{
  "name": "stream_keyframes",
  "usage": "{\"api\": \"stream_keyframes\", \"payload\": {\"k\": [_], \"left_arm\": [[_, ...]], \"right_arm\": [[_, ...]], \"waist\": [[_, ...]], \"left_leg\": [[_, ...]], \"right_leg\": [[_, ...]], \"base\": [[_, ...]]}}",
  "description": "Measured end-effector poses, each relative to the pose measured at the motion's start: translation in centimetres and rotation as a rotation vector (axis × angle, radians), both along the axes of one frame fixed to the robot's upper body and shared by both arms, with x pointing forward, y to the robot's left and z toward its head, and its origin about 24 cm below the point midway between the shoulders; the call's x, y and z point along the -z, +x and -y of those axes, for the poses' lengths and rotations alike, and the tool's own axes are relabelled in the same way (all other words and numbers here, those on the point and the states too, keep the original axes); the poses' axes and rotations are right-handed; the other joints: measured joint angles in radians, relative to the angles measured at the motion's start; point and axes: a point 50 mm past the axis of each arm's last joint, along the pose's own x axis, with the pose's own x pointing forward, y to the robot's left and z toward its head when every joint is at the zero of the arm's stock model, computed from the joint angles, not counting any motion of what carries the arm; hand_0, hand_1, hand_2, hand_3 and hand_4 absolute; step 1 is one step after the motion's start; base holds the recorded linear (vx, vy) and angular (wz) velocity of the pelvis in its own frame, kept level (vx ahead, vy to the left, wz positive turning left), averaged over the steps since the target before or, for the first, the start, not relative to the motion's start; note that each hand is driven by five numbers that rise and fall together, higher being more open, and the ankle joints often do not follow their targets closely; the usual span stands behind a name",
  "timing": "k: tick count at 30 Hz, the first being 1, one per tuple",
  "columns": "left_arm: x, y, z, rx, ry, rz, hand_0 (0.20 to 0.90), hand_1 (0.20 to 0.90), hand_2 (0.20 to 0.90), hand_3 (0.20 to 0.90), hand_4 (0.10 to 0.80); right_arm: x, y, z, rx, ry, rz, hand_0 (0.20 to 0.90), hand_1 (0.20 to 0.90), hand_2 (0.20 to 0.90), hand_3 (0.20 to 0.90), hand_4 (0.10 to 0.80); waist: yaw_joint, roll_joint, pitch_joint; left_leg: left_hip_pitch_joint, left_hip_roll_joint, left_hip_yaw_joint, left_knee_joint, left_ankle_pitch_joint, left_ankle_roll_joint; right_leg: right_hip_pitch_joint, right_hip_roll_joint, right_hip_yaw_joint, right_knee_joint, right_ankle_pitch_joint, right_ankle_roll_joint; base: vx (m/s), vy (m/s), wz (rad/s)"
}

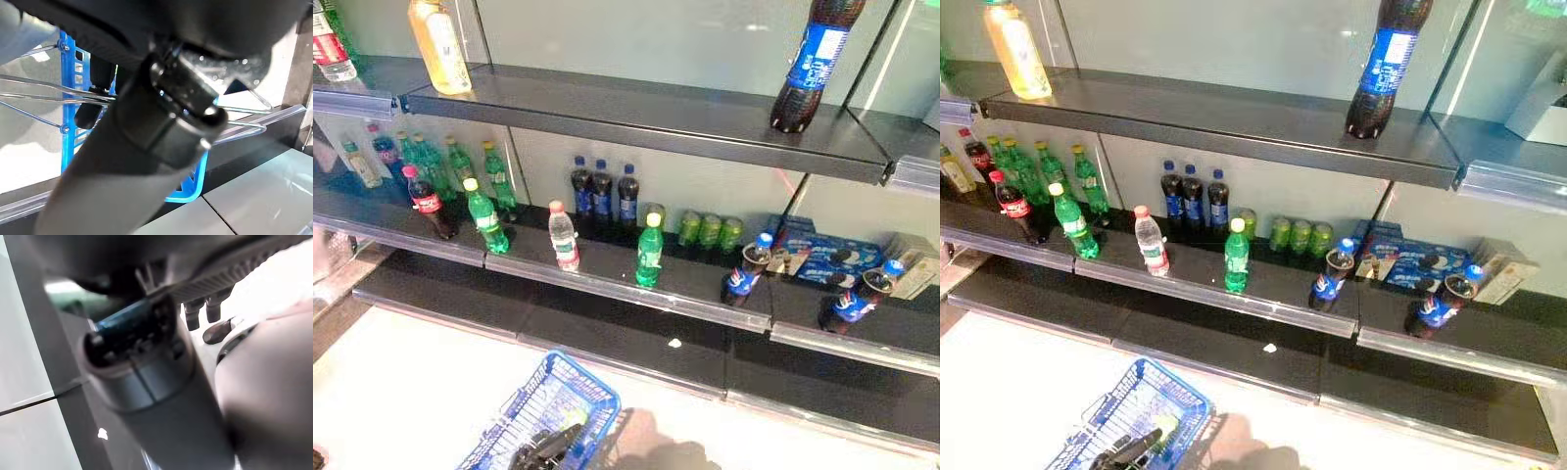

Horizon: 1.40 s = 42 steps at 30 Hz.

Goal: Pick up the drink and place into the basket.

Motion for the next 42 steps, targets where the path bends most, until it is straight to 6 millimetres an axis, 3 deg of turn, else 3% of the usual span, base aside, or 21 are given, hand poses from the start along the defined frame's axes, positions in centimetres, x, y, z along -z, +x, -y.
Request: {"api": "stream_keyframes", "payload": {"k": [22, 35, 42], "left_arm": [[0.0, -0.2, -0.1, 0.000, 0.001, -0.005, 0.300, 0.300, 0.300, 0.200, 0.100], [0.0, -0.1, -0.3, 0.002, 0.007, -0.002, 0.300, 0.300, 0.300, 0.200, 0.100], [-0.2, -0.1, -0.8, 0.001, 0.014, 0.004, 0.300, 0.300, 0.300, 0.200, 0.100]], "right_arm": [[0.0, 0.0, 0.1, 0.010, -0.063, -0.107, 0.900, 0.900, 0.900, 0.900, 0.800], [-0.7, -1.0, 2.7, -0.048, -0.407, -0.219, 0.900, 0.900, 0.900, 0.900, 0.800], [-2.3, 2.9, 4.8, -0.007, -0.509, 0.061, 0.900, 0.900, 0.900, 0.900, 0.800]], "waist": [[0.001, -0.003, -0.014], [0.020, -0.009, -0.018], [0.028, -0.018, -0.012]], "left_leg": [[0.000, 0.000, 0.000, 0.000, 0.000, 0.000], [-0.002, 0.002, -0.006, 0.000, 0.000, -0.001], [-0.014, 0.009, -0.020, 0.000, 0.001, -0.003]], "right_leg": [[0.000, 0.000, 0.000, 0.000, 0.000, 0.000], [0.001, 0.003, -0.002, -0.002, 0.000, 0.000], [0.000, 0.014, -0.005, -0.005, 0.002, -0.004]], "base": [[0.000, 0.000, 0.00], [0.002, -0.013, 0.00], [-0.002, -0.040, 0.05]]}}
